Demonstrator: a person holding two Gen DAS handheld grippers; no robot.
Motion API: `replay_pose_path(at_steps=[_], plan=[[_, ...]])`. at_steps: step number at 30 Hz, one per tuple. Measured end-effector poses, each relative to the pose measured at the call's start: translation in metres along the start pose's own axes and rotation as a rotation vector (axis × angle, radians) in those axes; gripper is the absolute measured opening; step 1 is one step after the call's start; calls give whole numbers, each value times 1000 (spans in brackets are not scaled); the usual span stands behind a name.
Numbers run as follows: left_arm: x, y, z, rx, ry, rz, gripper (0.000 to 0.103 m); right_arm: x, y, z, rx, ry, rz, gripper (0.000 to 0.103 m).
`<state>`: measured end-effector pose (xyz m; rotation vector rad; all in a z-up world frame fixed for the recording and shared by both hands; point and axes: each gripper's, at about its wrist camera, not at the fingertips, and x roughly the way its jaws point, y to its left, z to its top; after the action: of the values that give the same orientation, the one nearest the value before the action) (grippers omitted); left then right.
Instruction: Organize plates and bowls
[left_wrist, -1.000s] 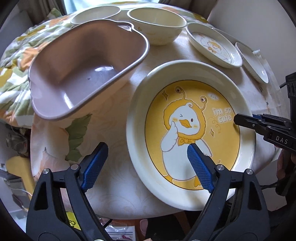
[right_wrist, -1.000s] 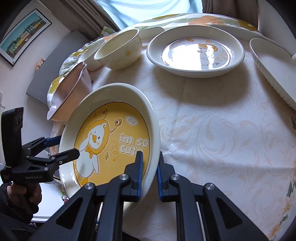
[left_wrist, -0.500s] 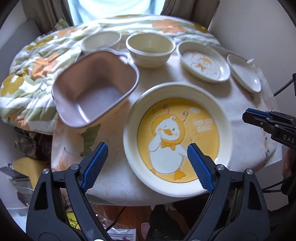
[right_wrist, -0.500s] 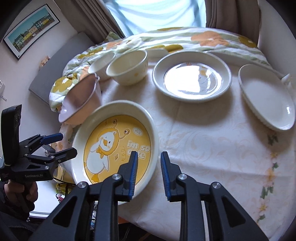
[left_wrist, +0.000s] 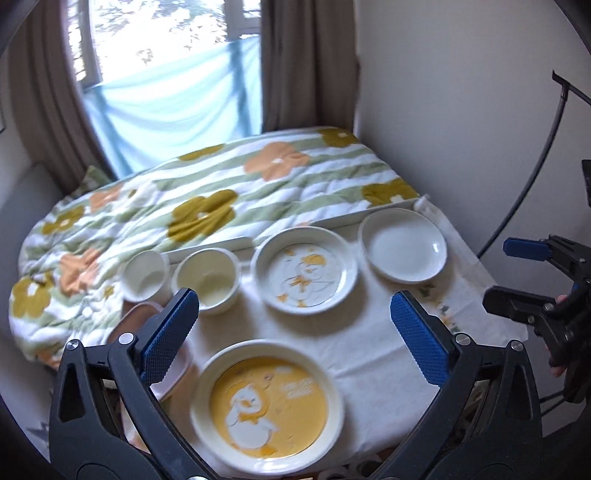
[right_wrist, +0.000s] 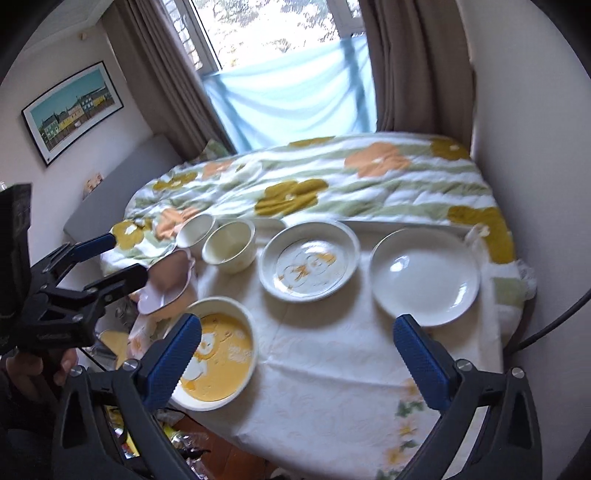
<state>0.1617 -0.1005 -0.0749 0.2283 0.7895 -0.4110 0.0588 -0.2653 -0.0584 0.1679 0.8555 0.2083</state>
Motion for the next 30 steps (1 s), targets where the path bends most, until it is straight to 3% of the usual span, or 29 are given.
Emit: replay_pose_path(at_steps=[4, 12, 17, 19, 22, 27, 30], plan=[[34, -25, 30, 48, 44, -63, 103, -14, -22, 1, 11, -12, -67, 103], [121, -65, 89, 198, 158, -203, 103, -14, -74, 12, 226, -40, -238, 103], [210, -72, 111, 203, 306, -385, 103, 15, -126, 5, 477, 3, -202, 103], [246, -76, 114, 216, 354, -422, 102, 27, -141, -3, 557, 1, -235, 103], [288, -80, 109, 232, 406, -467, 95, 54, -163, -15, 696, 6, -203, 102], [339, -82, 99, 243, 473, -523, 81, 105, -180, -33, 822, 67, -196, 70], [357, -86, 97, 252, 497, -555, 65, 124, -183, -39, 852, 82, -199, 63]])
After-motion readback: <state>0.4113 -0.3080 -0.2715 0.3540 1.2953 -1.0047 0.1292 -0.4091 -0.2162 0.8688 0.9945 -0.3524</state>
